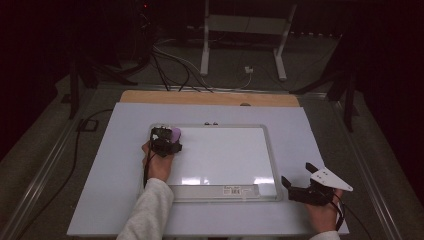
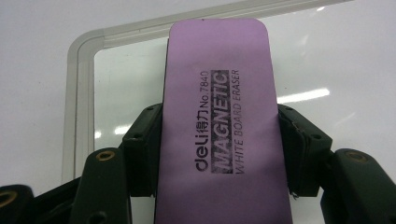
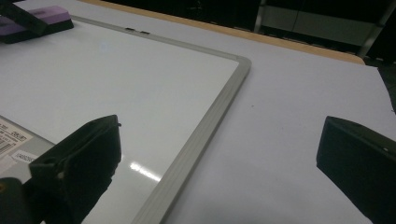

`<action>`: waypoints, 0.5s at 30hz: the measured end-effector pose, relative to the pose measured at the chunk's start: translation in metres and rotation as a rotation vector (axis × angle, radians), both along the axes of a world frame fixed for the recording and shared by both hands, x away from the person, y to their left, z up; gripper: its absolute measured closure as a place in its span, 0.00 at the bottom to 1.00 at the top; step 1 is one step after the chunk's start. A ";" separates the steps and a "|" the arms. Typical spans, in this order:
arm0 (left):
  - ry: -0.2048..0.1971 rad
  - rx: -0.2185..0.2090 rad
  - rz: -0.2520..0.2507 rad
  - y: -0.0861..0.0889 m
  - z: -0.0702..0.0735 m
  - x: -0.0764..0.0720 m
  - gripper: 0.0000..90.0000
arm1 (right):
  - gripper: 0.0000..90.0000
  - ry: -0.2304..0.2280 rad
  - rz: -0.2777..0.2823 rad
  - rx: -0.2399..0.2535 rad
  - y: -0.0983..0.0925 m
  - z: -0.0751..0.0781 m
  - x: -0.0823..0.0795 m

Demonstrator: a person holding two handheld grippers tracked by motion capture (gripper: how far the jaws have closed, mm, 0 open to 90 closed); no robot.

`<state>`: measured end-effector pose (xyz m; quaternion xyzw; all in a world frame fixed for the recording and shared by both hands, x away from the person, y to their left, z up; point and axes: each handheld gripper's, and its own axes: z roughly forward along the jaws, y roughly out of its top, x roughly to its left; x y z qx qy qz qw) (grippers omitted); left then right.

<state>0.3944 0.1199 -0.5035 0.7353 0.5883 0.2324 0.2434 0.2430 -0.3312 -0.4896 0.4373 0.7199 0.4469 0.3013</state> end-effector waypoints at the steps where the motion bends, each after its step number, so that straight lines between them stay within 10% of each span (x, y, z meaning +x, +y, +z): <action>1: -0.011 -0.005 -0.005 0.000 0.000 -0.001 0.45 | 0.00 0.000 -0.002 -0.001 0.000 0.000 0.000; 5: -0.073 -0.058 -0.050 0.001 0.004 -0.008 0.18 | 0.00 -0.003 -0.002 0.001 0.000 0.000 0.000; 15: -0.140 -0.043 -0.210 -0.001 0.006 -0.027 0.19 | 0.00 -0.004 -0.003 0.000 0.000 0.001 -0.001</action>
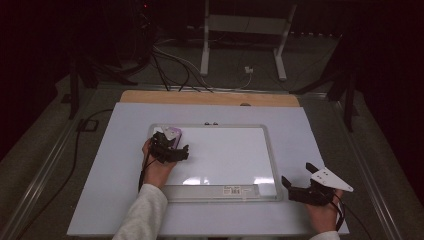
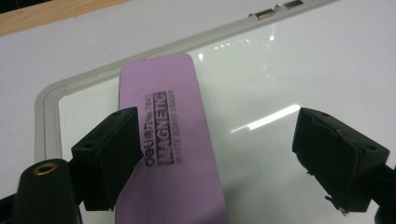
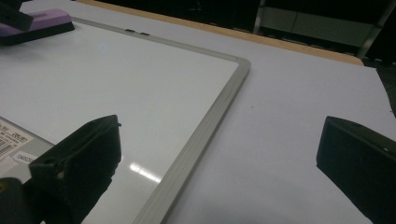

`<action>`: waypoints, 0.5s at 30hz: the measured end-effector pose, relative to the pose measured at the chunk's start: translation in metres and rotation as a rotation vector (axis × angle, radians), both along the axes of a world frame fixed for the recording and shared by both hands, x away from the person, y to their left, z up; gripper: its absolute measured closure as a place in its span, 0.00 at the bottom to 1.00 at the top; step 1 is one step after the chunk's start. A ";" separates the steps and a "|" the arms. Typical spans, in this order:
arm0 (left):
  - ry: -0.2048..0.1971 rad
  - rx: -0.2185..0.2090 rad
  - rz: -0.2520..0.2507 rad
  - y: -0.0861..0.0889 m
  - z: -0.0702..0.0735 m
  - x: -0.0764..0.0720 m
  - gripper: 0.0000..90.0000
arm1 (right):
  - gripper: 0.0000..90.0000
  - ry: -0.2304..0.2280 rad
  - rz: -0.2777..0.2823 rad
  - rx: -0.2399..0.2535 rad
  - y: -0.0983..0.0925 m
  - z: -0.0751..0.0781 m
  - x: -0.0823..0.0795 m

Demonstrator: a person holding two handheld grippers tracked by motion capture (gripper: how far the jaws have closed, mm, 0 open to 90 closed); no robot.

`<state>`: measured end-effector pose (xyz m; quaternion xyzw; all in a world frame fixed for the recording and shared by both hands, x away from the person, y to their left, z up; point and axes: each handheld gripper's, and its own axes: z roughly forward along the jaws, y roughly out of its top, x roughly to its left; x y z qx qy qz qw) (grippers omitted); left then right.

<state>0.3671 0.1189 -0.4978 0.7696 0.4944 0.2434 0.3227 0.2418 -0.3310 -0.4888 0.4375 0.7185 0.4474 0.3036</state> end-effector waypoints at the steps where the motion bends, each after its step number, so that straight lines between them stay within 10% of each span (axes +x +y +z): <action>1: 0.000 -0.005 -0.010 0.002 -0.001 0.000 0.19 | 0.00 0.000 0.000 0.001 0.000 0.000 0.000; 11: -0.022 0.059 -0.036 0.003 -0.002 -0.004 0.29 | 0.00 -0.001 0.000 0.001 0.000 0.000 0.000; 15: -0.032 0.018 -0.019 0.010 -0.003 -0.003 0.25 | 0.00 -0.002 -0.003 0.003 -0.001 0.000 -0.001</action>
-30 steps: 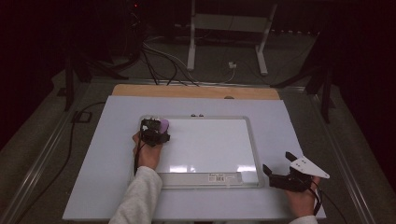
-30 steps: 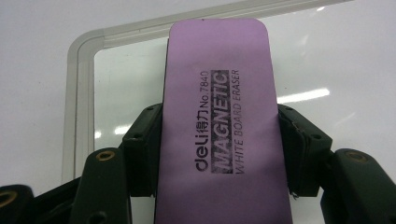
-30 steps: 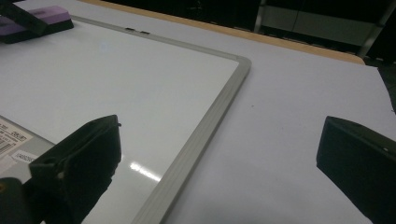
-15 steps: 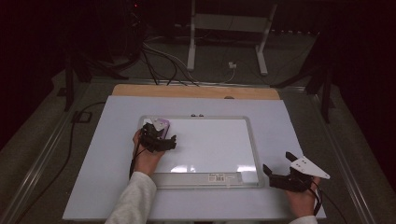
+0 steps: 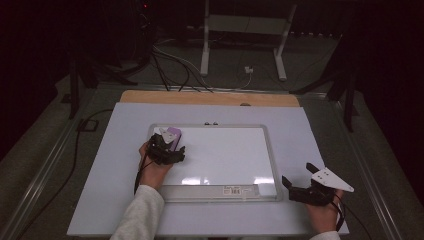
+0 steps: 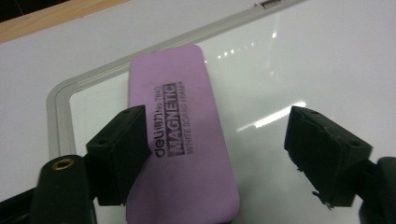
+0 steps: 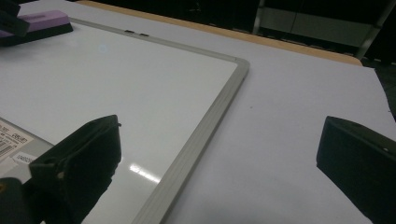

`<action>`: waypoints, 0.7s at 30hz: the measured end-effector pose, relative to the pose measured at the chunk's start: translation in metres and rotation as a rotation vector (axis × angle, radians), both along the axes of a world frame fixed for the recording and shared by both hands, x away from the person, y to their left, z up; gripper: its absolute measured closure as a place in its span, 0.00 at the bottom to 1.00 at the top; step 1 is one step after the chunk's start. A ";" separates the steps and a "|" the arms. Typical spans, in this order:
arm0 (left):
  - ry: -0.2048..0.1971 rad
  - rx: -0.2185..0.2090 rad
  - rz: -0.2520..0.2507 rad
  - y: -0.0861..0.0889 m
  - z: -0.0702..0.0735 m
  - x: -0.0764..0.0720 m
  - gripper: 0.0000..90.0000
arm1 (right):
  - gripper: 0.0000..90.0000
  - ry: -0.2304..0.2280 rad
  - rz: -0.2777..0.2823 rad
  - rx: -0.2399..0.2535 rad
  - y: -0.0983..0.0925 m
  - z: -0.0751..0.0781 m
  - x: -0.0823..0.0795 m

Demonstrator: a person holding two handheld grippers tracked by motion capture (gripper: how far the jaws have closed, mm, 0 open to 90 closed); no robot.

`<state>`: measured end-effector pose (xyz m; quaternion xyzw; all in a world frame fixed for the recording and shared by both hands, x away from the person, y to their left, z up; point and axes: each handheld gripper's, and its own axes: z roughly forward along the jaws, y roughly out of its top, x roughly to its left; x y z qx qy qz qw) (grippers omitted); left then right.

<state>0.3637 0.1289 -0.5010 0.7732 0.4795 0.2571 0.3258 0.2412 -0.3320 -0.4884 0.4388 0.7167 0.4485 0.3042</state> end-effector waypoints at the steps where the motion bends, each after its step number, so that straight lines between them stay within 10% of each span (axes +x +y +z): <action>1: -0.001 0.006 0.005 0.001 0.000 0.000 0.25 | 0.00 -0.001 0.000 0.000 0.000 0.000 0.000; 21: 0.026 0.078 0.035 0.011 -0.001 0.005 0.28 | 0.00 0.003 0.005 -0.002 0.001 -0.001 0.001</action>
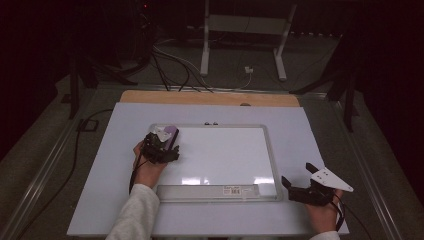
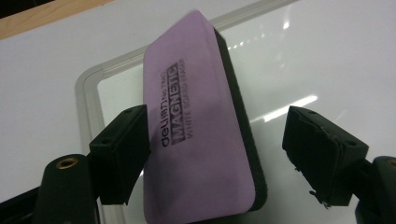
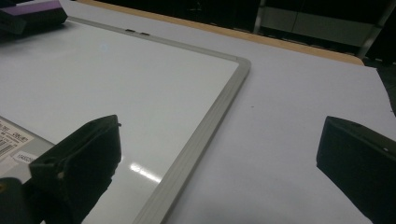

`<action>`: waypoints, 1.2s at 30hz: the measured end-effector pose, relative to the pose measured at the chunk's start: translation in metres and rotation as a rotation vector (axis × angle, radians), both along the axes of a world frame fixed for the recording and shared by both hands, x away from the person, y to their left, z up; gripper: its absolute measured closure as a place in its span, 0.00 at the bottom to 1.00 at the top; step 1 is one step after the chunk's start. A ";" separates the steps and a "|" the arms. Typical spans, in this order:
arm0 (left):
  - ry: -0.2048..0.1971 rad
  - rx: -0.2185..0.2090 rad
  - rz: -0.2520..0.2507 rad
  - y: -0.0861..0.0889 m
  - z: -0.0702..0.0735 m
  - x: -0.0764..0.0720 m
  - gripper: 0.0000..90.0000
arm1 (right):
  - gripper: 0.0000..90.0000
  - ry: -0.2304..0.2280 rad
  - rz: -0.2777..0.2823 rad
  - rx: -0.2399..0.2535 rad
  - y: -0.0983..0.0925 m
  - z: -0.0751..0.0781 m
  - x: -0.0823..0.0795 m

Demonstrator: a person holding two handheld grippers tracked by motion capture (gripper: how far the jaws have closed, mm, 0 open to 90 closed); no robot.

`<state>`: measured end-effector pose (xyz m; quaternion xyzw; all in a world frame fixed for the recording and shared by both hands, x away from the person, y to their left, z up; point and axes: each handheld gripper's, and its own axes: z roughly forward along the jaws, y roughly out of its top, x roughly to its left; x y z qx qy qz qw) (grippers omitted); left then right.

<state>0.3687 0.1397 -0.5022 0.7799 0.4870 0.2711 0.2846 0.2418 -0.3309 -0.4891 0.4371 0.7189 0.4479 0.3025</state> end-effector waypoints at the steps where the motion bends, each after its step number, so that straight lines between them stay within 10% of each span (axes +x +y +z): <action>1: 0.006 -0.003 0.004 0.001 0.000 0.001 0.28 | 0.00 -0.001 0.000 -0.002 0.000 0.000 0.000; 20: -0.026 0.023 0.075 0.009 0.003 -0.002 0.68 | 0.00 -0.001 0.000 0.001 0.000 0.000 0.000; 36: -0.044 -0.031 0.180 0.018 0.010 -0.001 0.71 | 0.00 0.000 0.000 0.002 0.000 0.000 0.000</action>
